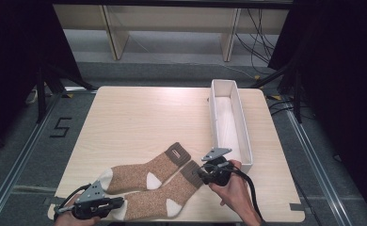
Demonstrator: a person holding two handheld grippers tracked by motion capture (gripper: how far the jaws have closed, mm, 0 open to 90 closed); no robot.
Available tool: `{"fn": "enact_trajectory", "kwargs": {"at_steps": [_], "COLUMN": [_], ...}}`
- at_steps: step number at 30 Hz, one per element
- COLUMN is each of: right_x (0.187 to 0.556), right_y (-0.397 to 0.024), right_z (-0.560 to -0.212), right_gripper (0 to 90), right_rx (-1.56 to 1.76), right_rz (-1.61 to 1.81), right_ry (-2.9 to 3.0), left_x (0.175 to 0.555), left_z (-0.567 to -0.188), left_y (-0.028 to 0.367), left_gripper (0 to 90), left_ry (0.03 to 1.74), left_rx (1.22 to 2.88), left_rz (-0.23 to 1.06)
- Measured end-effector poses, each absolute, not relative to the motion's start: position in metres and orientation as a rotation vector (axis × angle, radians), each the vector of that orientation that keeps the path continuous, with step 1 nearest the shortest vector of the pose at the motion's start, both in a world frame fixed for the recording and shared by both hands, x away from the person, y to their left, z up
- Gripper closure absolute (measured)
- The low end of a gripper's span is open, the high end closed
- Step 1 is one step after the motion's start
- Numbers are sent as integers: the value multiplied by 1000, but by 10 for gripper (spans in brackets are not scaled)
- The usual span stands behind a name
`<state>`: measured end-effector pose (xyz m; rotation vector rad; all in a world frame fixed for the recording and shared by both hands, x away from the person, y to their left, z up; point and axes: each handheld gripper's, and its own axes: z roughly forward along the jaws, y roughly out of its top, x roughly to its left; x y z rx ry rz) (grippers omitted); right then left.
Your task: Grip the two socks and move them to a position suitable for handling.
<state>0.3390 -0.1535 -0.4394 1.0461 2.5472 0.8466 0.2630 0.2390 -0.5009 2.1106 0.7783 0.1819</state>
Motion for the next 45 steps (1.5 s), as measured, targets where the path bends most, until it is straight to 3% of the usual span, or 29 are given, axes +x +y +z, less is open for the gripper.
{"fn": "enact_trajectory", "kwargs": {"at_steps": [7, 16, 20, 26, 31, 37, 45], "right_x": [336, 345, 345, 345, 341, 343, 338], "right_y": [-146, -139, -138, -137, -136, -141, -149], "right_z": [-457, -481, -486, -490, -490, -490, -475], "right_gripper": [580, 459, 455, 495, 648, 726, 749], "right_rx": [997, 1141, 1130, 1111, 1060, 1025, 1064], "right_rz": [786, 713, 683, 669, 685, 728, 831], "right_ry": [2606, 2575, 2576, 2571, 2574, 2605, 2613], "left_x": [265, 264, 264, 263, 264, 264, 262], "left_z": [-502, -503, -503, -503, -503, -501, -493], "left_y": [240, 240, 240, 239, 239, 239, 238], "left_gripper": [844, 842, 843, 843, 843, 845, 849], "left_ry": [790, 800, 797, 807, 807, 804, 812], "left_rx": [2124, 2116, 2121, 2116, 2116, 2115, 2081], "left_rz": [193, 191, 193, 193, 195, 207, 190]}}
